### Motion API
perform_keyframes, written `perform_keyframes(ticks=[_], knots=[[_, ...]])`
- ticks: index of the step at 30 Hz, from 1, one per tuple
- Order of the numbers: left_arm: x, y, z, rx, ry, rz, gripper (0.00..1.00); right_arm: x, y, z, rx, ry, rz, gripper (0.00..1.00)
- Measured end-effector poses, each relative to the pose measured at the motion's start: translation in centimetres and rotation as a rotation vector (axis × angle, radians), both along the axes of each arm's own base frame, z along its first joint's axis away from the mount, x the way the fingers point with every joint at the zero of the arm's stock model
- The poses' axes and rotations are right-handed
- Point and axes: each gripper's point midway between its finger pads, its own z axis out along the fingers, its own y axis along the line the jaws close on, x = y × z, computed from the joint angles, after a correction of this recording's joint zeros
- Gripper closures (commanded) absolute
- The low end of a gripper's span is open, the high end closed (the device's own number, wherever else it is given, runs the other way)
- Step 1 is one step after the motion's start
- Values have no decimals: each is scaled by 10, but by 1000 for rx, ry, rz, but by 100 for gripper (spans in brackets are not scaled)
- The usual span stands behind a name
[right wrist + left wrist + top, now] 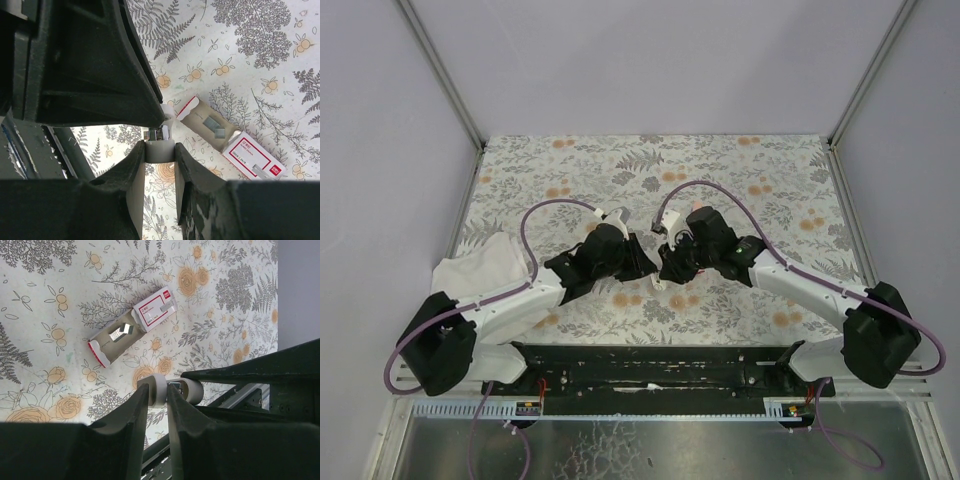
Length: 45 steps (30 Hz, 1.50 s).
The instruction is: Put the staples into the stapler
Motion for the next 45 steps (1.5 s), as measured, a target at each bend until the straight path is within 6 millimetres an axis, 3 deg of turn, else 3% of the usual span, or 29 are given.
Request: perform_keyframes(ticks=[9, 26, 36, 45], knots=[[1, -3, -13, 13, 26, -4, 87, 0, -1, -11, -55, -9, -6, 100], [0, 6, -30, -59, 91, 8, 75, 2, 5, -15, -90, -12, 6, 100], [0, 18, -39, -125, 127, 42, 100, 9, 18, -16, -101, -23, 29, 100], [4, 48, -43, -155, 132, 118, 100, 15, 41, -18, -90, -29, 56, 100]])
